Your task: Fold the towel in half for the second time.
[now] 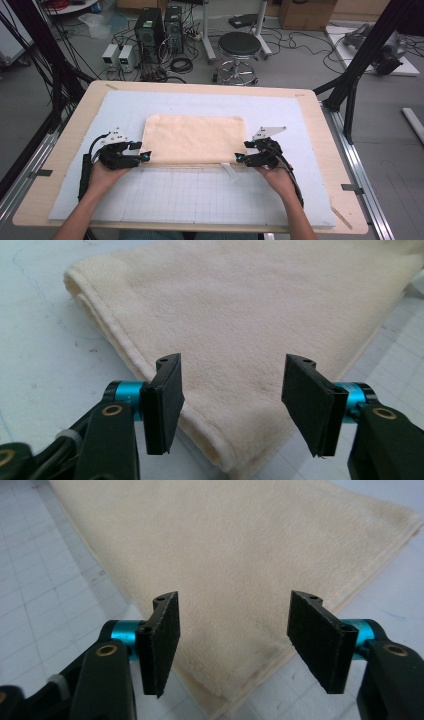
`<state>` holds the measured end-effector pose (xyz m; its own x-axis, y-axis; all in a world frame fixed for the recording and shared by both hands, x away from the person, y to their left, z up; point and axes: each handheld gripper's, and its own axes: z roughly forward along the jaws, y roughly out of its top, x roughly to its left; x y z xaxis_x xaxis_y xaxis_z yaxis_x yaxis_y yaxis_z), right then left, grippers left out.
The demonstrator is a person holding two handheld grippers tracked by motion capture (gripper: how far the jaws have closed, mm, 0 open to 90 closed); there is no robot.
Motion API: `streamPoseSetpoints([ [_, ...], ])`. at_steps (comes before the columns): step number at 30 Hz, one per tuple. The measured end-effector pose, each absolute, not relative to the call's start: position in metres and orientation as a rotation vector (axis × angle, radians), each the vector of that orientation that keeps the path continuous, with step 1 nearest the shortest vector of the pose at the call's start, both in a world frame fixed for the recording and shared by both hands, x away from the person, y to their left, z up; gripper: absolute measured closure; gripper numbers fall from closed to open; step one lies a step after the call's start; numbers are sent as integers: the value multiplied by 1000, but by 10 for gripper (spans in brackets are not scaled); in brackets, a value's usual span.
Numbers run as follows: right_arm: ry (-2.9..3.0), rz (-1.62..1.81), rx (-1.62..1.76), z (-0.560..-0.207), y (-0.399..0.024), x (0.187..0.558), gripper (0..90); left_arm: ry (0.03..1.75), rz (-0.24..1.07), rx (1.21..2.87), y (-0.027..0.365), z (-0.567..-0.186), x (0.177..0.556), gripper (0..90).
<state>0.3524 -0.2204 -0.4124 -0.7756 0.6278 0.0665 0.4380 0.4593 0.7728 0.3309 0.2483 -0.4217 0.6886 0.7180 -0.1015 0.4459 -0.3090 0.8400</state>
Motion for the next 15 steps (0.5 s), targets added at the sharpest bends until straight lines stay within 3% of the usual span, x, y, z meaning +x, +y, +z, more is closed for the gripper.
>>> streamPoseSetpoints([
  [15, 2366, 1250, 947, -406, -244, 324, 227, 871, 357, 1923, 261, -407, 299, 301],
])
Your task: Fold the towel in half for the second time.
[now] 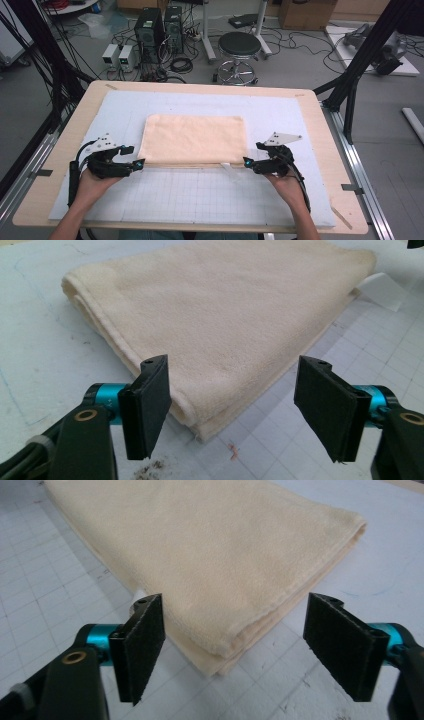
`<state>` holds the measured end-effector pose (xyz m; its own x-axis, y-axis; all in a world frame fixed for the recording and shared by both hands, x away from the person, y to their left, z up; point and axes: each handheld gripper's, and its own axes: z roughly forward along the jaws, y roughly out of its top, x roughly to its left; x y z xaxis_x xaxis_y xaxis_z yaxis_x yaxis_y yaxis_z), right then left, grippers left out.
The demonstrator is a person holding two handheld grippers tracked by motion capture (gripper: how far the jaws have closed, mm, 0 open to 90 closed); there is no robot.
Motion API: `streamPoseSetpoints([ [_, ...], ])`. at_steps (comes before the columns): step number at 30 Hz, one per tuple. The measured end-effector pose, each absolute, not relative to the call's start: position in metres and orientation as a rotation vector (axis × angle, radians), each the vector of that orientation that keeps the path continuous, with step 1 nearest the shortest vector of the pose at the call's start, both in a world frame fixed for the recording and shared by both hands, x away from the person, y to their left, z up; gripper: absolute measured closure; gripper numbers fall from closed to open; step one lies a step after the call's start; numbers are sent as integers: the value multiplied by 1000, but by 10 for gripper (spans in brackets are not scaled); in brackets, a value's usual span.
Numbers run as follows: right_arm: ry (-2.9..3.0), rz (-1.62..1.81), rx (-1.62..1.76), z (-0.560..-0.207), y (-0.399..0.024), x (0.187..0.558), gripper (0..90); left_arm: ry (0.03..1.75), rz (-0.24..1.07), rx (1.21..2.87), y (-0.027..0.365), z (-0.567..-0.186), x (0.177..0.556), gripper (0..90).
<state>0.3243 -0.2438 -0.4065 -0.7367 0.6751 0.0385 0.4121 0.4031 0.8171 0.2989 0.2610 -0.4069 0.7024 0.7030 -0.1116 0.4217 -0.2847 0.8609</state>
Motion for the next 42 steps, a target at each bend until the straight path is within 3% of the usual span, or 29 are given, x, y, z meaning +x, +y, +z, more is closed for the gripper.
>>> streamPoseSetpoints([
  [13, 2341, 1274, 975, -411, -260, 303, 147, 883, 368, 1932, 271, -410, 280, 220],
  [42, 2265, 1323, 994, -408, -281, 269, 124, 906, 367, 1944, 282, -417, 250, 205],
])
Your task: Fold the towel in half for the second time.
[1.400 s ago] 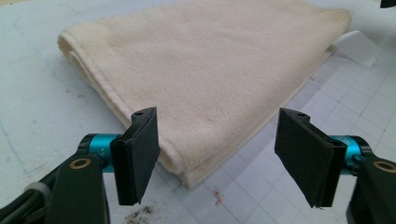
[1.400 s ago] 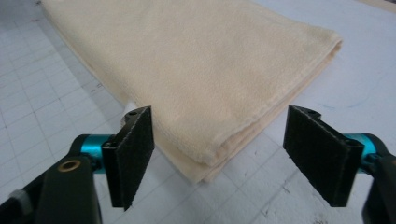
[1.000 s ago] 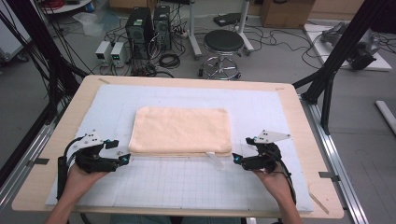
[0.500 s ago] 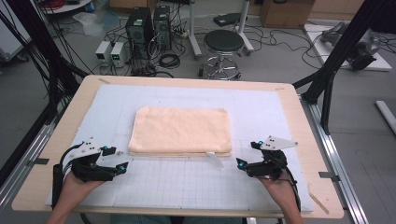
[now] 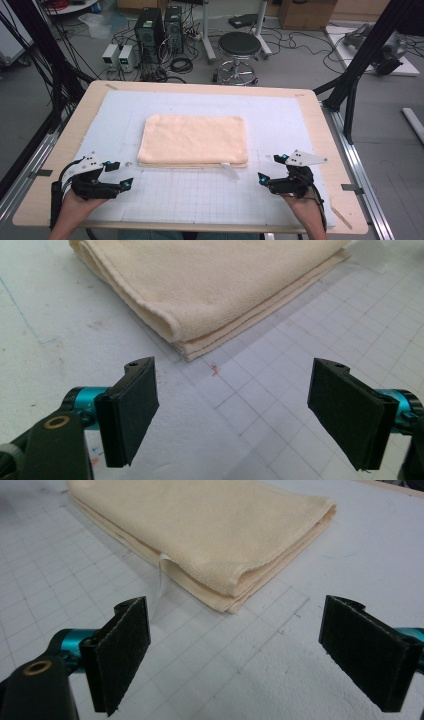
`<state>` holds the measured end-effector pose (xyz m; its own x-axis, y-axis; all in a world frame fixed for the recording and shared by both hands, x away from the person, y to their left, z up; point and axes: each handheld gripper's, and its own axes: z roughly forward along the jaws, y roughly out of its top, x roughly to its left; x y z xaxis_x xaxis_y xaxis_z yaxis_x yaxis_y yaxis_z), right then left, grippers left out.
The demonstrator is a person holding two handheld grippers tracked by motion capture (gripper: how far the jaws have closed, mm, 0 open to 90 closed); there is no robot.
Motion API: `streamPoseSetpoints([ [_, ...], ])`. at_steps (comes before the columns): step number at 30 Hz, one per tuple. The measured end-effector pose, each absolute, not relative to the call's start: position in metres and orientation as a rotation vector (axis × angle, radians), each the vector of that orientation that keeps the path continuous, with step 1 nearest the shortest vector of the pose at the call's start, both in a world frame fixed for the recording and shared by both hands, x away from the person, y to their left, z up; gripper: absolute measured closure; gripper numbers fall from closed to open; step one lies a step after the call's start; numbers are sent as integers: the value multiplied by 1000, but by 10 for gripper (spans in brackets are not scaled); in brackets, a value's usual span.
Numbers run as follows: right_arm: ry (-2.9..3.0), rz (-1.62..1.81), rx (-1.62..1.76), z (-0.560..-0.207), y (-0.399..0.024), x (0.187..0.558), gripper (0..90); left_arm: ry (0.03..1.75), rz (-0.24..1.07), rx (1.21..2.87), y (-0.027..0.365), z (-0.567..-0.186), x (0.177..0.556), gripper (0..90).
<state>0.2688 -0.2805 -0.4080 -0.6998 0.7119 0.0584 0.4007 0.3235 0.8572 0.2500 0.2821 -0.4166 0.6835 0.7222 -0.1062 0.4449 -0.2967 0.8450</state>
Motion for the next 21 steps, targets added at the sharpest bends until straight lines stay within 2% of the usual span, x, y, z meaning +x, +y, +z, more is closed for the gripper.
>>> streamPoseSetpoints([
  [21, 2257, 1309, 1000, -412, -290, 248, 122, 893, 376, 1928, 288, -413, 231, 203],
])
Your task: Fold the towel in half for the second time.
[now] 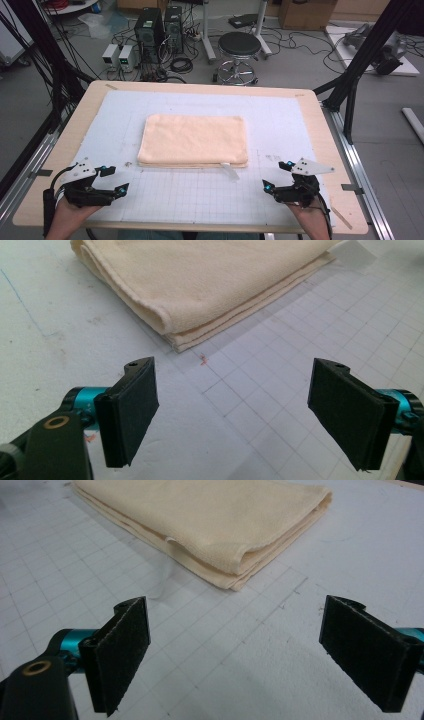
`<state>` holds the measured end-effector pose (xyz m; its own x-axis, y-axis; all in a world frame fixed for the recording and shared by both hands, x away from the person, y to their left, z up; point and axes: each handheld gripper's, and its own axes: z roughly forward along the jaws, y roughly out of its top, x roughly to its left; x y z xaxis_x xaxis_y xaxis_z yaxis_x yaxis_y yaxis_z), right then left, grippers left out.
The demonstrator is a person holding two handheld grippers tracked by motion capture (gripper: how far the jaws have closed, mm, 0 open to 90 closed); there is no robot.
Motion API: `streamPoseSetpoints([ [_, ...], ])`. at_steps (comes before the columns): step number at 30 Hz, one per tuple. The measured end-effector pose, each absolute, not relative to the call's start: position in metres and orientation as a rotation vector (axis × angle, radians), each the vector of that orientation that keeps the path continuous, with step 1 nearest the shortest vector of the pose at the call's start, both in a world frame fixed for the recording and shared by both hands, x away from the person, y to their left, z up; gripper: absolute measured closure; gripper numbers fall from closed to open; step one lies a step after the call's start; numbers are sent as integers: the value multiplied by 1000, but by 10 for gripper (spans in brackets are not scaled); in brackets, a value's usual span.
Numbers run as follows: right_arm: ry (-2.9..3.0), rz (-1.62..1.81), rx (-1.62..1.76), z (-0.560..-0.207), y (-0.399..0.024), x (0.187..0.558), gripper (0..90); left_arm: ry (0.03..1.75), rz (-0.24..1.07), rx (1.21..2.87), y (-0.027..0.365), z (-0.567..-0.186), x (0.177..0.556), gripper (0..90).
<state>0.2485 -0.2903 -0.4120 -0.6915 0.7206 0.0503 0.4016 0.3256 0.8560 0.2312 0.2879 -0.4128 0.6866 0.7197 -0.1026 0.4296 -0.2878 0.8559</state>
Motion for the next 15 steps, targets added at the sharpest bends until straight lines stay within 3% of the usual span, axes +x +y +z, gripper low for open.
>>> streamPoseSetpoints([
  [15, 2270, 1287, 992, -414, -288, 248, 122, 880, 381, 1933, 287, -413, 231, 199],
])
